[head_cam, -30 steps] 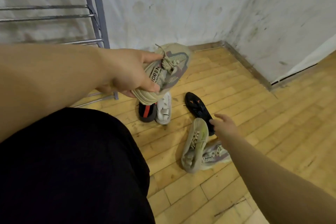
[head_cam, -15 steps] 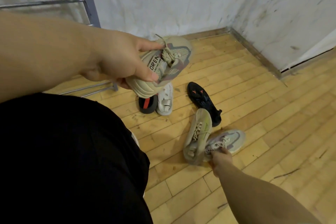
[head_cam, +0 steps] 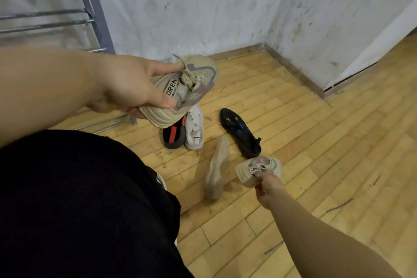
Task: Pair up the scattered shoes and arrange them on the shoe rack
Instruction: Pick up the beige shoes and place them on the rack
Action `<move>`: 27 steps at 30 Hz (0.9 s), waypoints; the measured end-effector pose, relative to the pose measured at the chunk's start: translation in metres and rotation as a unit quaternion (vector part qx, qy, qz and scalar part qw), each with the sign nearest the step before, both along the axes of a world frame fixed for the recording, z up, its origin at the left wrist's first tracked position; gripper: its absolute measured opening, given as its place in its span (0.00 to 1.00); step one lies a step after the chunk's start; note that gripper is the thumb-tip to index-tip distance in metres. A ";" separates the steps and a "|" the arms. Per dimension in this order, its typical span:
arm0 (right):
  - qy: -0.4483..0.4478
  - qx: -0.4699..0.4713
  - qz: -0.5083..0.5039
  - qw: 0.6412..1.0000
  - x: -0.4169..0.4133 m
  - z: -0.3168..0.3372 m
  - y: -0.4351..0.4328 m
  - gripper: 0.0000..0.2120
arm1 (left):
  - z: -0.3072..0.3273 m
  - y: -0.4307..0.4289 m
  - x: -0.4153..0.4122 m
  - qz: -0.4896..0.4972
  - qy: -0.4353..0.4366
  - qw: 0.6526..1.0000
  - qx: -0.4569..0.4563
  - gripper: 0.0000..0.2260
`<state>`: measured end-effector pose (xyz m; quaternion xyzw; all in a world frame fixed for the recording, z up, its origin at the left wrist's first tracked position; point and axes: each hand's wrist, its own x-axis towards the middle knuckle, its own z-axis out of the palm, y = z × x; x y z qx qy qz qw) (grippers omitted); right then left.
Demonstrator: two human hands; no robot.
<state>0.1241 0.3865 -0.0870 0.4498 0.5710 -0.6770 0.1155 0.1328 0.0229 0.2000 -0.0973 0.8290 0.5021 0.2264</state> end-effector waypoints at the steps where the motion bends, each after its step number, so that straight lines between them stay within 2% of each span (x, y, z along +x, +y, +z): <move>1: 0.028 0.006 0.003 1.000 -0.002 0.016 -0.008 0.17 | 0.001 -0.001 0.002 0.003 0.006 1.000 0.003 0.35; 6: 0.192 0.044 0.085 0.977 -0.015 0.127 -0.068 0.19 | 0.022 -0.009 0.017 0.017 0.080 0.997 -0.004 0.36; 9: 0.328 0.075 0.197 0.921 -0.024 0.205 -0.114 0.20 | 0.040 -0.027 0.032 0.035 0.143 0.989 -0.006 0.37; 11: 0.378 0.057 0.257 0.888 -0.029 0.248 -0.140 0.22 | 0.052 -0.046 0.050 0.055 0.168 0.984 -0.026 0.37; 15: 0.339 -0.025 0.367 0.866 -0.033 0.288 -0.181 0.18 | 0.042 -0.090 0.096 0.139 0.128 0.980 0.059 0.37; 20: 0.238 -0.058 0.484 0.840 -0.024 0.270 -0.229 0.20 | 0.004 -0.126 0.130 0.251 0.080 0.958 0.115 0.35; 24: 0.233 -0.077 0.505 0.828 -0.022 0.254 -0.280 0.22 | -0.016 -0.148 0.135 0.325 0.126 0.931 0.110 0.37; 27: 0.250 -0.097 0.492 0.828 -0.027 0.247 -0.323 0.25 | -0.028 -0.173 0.125 0.344 0.173 0.914 0.126 0.37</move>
